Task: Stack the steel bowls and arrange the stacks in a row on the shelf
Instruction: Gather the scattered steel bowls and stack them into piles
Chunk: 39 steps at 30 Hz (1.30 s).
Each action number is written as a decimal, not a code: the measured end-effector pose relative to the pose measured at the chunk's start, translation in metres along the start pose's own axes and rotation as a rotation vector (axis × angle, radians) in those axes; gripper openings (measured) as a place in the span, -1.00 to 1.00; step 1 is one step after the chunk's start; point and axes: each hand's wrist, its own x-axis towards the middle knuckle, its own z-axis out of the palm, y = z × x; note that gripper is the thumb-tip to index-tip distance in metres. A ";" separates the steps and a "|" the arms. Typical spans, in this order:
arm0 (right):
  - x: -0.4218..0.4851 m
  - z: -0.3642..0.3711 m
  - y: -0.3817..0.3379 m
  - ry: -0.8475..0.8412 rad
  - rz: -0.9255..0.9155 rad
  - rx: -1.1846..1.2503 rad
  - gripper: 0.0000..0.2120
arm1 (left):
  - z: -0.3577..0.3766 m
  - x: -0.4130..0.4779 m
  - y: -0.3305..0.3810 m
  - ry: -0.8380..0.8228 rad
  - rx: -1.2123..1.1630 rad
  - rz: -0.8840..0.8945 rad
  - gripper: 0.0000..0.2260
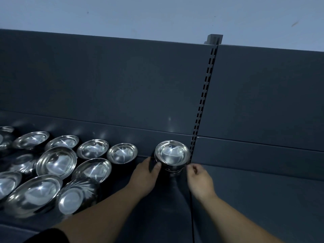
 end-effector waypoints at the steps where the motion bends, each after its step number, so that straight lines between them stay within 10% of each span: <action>1: -0.009 0.003 0.004 -0.032 -0.005 -0.056 -0.75 | -0.003 -0.006 -0.005 -0.008 0.066 0.021 -0.43; 11: -0.072 0.067 -0.046 -0.239 -0.203 -0.358 -0.50 | -0.105 -0.054 -0.041 0.129 0.440 0.354 -0.46; 19: -0.121 0.154 -0.122 -0.192 -0.299 -0.326 -0.49 | -0.229 -0.079 -0.129 0.212 0.415 0.263 -0.49; 29: -0.167 0.207 -0.136 -0.211 -0.228 -0.363 0.01 | -0.271 -0.089 -0.207 -0.023 0.426 0.279 -0.44; 39: -0.172 0.230 -0.123 -0.159 -0.199 -0.489 0.09 | -0.267 -0.087 -0.232 -0.138 0.394 0.334 -0.47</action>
